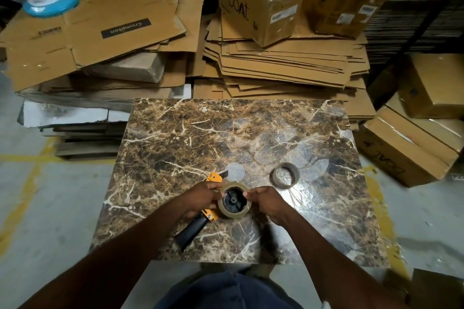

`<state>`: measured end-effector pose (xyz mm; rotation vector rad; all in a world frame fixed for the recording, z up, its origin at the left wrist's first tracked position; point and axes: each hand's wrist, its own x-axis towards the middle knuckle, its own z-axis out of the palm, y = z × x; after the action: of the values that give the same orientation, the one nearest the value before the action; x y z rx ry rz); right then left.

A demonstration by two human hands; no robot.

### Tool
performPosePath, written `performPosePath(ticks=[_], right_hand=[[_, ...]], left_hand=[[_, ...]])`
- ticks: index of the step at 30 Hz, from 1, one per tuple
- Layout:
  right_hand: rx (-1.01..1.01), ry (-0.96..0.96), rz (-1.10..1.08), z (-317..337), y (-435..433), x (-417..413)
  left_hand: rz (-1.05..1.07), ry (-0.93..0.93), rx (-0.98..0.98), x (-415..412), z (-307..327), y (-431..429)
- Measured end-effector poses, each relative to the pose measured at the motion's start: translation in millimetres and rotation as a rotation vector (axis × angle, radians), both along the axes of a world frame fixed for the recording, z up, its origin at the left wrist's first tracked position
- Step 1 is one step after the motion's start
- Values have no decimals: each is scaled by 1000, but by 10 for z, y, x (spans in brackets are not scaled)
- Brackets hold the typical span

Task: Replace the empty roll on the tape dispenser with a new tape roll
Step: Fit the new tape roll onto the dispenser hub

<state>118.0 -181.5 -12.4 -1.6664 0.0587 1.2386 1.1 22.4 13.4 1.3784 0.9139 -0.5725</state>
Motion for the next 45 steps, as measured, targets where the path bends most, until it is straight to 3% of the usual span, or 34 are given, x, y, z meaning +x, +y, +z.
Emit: performPosePath(ticks=[7, 12, 19, 28, 45], right_hand=[[49, 25, -20, 62, 41, -30], [-1, -80, 14, 16, 102, -80], [-19, -151, 65, 0, 147, -18], [-127, -244, 160, -49, 219, 54], [-28, -65, 37, 19, 75, -26]], left_hand=[[-14, -25, 64, 0, -15, -24], [-68, -107, 222, 4, 6, -92], [-74, -63, 225, -29, -265, 20], [28, -62, 166, 16, 22, -75], [-12, -121, 384, -30, -155, -125]])
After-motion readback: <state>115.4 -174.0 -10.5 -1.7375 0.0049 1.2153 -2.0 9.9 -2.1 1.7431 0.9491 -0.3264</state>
